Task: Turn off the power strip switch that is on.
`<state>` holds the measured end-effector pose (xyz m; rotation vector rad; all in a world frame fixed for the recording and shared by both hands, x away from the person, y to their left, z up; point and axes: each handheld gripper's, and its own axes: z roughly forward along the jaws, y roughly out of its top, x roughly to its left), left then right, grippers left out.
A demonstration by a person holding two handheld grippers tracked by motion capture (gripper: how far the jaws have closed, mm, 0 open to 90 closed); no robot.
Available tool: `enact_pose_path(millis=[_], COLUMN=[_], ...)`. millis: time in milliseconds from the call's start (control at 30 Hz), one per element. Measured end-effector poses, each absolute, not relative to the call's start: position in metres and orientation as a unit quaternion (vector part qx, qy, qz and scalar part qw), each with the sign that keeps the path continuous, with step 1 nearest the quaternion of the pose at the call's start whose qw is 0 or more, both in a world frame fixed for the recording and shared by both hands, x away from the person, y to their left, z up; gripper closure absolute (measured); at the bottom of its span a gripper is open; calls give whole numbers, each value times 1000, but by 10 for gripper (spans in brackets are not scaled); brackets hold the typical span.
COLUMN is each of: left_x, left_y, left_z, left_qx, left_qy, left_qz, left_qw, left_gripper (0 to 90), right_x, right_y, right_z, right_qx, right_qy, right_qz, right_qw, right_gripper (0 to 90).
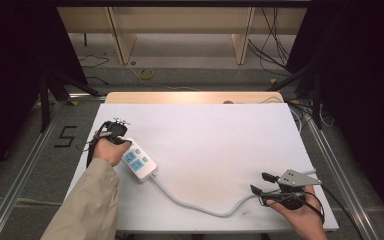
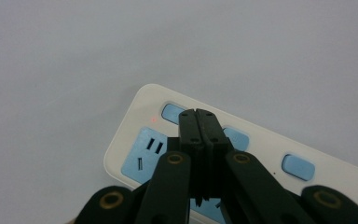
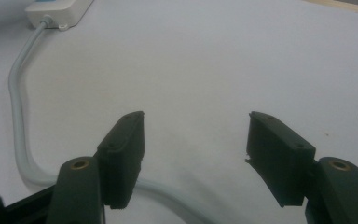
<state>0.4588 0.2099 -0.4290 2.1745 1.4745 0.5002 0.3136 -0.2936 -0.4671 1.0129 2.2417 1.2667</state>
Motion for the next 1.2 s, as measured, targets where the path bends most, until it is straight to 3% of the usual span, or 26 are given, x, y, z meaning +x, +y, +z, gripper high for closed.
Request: enact_pose_path(millis=[1200], left_x=[483], left_y=[207], left_z=[-442], left_qx=[806], left_qy=[524], left_qz=[189], left_qw=[202], left_gripper=[897], right_x=[314], right_y=[-294], right_z=[-467], right_qx=[361], right_qy=[796], right_qz=[450], right_qw=[185], right_gripper=[379])
